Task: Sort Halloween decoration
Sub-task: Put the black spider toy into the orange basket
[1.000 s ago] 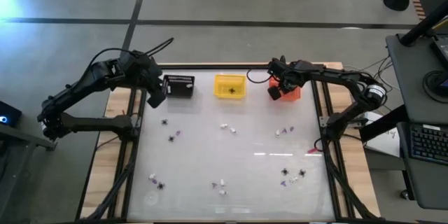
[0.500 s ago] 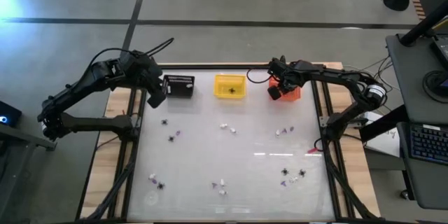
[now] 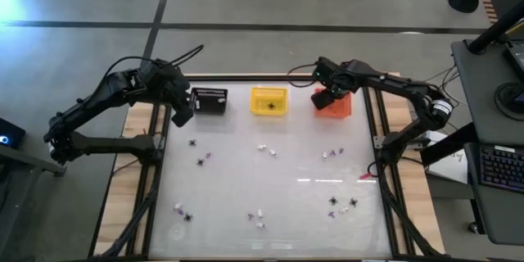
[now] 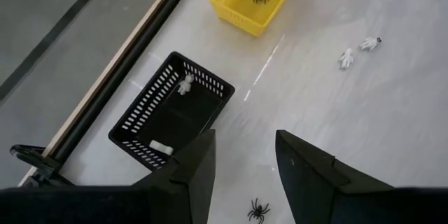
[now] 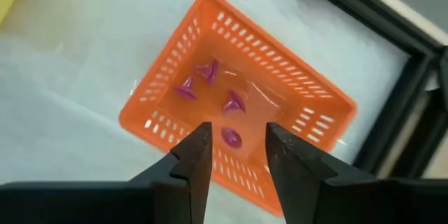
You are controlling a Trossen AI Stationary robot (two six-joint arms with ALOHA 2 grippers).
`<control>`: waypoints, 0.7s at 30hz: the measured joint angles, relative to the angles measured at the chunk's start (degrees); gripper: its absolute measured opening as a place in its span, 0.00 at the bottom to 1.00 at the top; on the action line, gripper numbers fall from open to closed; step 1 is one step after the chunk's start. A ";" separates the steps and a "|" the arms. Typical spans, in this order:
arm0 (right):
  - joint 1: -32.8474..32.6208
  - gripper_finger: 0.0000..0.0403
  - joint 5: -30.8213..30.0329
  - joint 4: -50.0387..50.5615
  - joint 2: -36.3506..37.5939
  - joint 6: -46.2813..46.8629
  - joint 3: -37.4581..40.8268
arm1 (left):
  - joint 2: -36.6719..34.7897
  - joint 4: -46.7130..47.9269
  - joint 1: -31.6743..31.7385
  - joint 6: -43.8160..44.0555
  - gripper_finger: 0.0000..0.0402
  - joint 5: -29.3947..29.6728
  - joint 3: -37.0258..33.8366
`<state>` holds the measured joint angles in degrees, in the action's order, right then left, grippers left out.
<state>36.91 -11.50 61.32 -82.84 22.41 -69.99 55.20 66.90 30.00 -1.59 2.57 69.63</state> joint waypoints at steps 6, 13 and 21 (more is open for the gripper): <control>-3.03 0.33 -0.03 9.43 0.27 0.35 -5.76 | 0.00 0.00 0.00 -0.30 0.33 0.02 0.00; -9.61 0.35 -0.05 15.53 0.94 8.68 -7.25 | -0.10 0.08 0.00 -2.59 0.33 0.01 0.00; -20.35 0.35 3.88 16.91 2.40 27.41 -6.61 | -1.09 1.62 0.00 -3.73 0.33 0.00 0.00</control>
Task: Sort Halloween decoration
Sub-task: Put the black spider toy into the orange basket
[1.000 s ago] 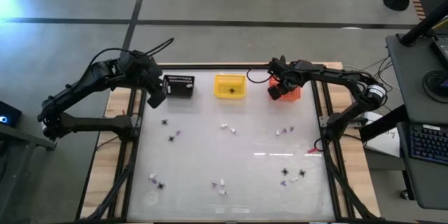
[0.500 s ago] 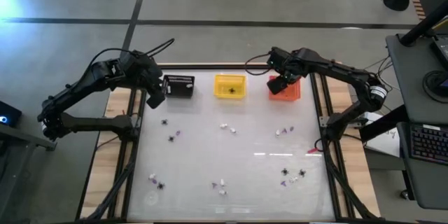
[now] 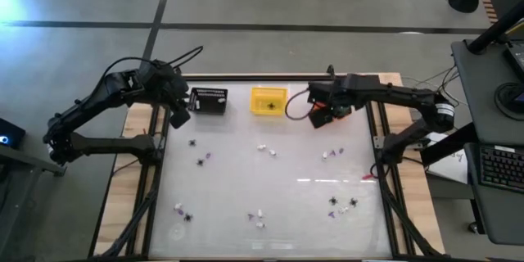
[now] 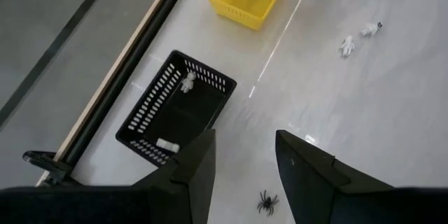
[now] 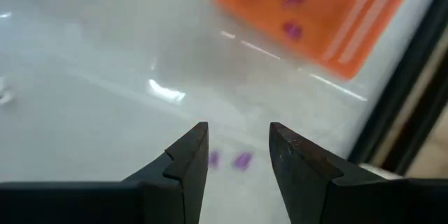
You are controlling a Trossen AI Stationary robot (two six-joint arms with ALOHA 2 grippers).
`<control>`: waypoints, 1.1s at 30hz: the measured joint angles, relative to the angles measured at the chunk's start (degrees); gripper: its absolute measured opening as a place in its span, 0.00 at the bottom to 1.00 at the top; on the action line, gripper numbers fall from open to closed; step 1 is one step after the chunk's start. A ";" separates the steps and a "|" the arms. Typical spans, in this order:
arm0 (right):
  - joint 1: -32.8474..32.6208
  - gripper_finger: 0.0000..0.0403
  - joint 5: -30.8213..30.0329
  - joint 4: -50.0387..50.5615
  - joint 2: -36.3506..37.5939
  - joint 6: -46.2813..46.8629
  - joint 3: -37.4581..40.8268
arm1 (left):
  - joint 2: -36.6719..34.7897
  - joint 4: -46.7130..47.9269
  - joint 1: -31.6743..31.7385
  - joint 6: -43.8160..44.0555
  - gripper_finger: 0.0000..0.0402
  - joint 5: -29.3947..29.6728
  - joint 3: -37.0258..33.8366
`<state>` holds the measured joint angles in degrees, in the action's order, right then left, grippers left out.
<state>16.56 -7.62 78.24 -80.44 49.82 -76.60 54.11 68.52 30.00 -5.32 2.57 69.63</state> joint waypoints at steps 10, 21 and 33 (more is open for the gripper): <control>-16.12 0.37 0.63 -0.07 0.13 21.20 0.90 | -2.08 3.11 0.00 -1.73 0.33 0.00 0.00; -32.92 0.37 0.61 -0.09 -2.29 49.45 2.04 | -4.70 3.09 -0.01 -6.54 0.33 0.01 0.00; -44.93 0.37 4.51 -0.04 -8.36 72.52 2.14 | -7.20 3.07 -0.02 -9.21 0.33 -0.03 0.00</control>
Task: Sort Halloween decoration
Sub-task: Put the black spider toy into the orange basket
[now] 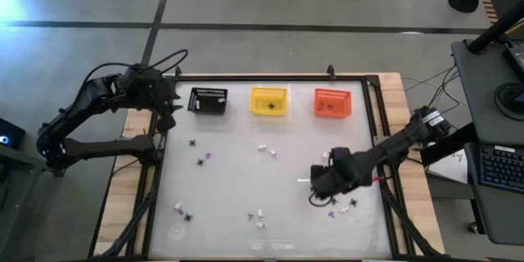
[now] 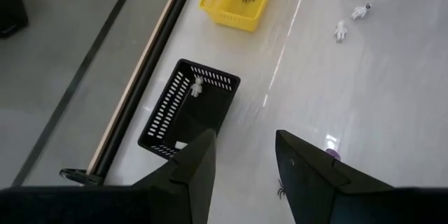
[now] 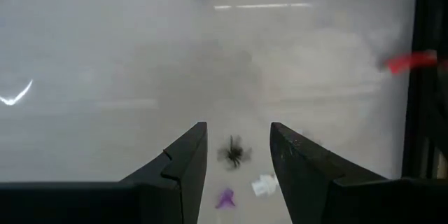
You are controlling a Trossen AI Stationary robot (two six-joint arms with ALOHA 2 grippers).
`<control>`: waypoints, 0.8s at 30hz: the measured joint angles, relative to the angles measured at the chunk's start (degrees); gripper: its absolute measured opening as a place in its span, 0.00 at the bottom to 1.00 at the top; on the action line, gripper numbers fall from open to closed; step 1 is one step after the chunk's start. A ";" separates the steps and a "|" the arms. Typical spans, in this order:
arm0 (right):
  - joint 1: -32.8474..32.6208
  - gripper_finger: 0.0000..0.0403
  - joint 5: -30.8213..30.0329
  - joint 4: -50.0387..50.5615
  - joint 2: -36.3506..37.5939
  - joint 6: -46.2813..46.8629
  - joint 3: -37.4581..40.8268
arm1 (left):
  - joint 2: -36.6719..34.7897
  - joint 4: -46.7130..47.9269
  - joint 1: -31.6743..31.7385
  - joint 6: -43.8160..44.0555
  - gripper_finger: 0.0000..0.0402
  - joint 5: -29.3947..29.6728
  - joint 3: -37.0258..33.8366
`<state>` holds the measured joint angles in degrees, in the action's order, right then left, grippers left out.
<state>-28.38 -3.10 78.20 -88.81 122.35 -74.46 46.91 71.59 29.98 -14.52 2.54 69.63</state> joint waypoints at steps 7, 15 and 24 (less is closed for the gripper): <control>-5.52 0.37 6.06 -0.05 -4.37 8.79 0.02 | -1.93 0.02 0.00 0.00 0.33 -0.04 0.00; -8.98 0.37 9.65 -0.77 -7.50 14.66 0.15 | -2.95 0.04 0.02 0.00 0.33 -0.10 0.00; -9.51 0.37 10.01 -4.58 -9.15 15.25 4.01 | -2.95 0.07 -0.01 0.00 0.33 -0.21 0.00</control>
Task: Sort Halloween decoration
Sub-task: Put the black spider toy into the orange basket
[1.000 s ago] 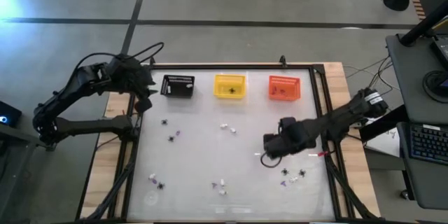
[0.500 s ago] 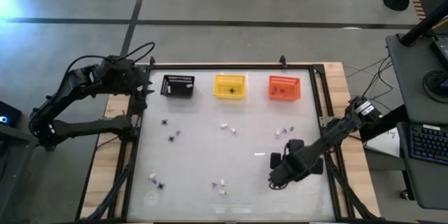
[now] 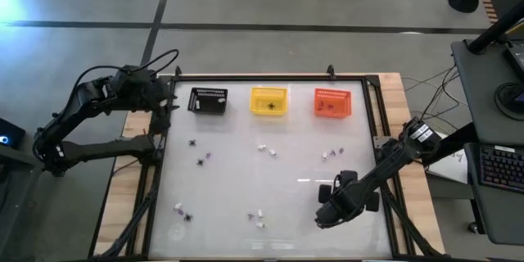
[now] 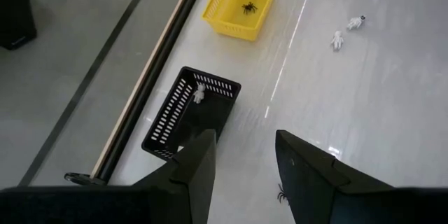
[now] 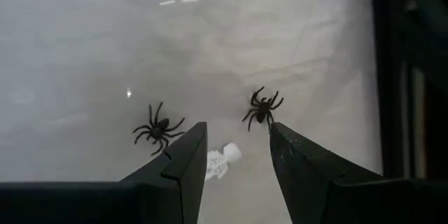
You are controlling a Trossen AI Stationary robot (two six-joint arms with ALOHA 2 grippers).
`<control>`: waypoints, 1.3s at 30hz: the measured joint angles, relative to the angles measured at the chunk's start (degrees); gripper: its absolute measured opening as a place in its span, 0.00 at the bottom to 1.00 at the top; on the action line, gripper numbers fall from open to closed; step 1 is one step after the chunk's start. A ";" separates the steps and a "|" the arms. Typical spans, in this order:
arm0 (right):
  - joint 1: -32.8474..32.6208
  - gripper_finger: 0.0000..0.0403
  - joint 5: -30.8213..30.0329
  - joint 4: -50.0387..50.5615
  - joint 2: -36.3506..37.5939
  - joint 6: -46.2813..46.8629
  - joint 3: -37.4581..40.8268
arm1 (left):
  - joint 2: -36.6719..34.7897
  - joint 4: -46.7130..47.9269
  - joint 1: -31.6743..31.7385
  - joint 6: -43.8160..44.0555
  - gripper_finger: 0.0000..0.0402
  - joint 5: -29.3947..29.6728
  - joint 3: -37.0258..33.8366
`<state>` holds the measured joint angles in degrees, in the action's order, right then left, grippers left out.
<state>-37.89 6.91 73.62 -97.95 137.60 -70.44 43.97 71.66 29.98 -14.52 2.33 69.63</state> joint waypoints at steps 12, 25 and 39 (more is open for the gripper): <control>-0.61 0.37 2.72 -6.93 1.03 0.90 6.83 | -0.26 0.46 0.01 -0.02 0.33 0.00 0.00; -2.27 0.37 6.83 -14.65 2.01 2.06 12.90 | -0.24 0.48 0.01 -0.02 0.33 0.02 0.00; -3.28 0.31 6.83 -20.23 2.57 0.42 18.93 | -0.20 0.47 0.00 -0.02 0.33 0.04 0.00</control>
<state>-41.17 13.74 53.39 -95.39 138.02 -51.51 43.77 72.12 29.98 -14.55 2.37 69.63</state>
